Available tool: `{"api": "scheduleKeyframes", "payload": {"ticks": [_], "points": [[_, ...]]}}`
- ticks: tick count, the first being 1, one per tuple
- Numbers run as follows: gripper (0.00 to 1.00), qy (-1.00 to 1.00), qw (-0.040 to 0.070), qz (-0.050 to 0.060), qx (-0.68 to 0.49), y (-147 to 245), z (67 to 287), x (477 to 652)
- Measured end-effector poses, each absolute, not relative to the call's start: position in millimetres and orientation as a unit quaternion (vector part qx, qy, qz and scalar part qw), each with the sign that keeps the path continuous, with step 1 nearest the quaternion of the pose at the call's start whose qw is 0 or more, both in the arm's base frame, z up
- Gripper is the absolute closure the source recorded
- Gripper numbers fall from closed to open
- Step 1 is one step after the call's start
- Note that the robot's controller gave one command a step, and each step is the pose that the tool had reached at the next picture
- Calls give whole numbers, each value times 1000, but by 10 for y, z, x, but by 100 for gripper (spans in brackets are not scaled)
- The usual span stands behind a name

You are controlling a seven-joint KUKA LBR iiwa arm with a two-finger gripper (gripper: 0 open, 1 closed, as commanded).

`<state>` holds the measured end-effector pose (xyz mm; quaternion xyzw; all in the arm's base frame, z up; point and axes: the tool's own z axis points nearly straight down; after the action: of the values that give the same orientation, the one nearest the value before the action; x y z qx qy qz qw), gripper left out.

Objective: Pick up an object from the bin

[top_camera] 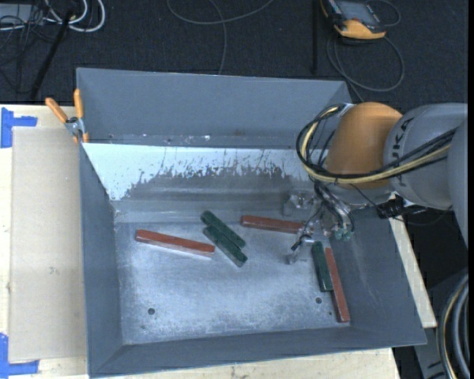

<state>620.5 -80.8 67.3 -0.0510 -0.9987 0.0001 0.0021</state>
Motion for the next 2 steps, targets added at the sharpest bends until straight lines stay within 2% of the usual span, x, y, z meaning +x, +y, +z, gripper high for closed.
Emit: {"api": "scheduleKeyframes", "payload": {"ticks": [1,2], "points": [[0,-1000,1,-1,23,-461,693,5842],[100,-1000,0,0,23,-469,698,5849]]}}
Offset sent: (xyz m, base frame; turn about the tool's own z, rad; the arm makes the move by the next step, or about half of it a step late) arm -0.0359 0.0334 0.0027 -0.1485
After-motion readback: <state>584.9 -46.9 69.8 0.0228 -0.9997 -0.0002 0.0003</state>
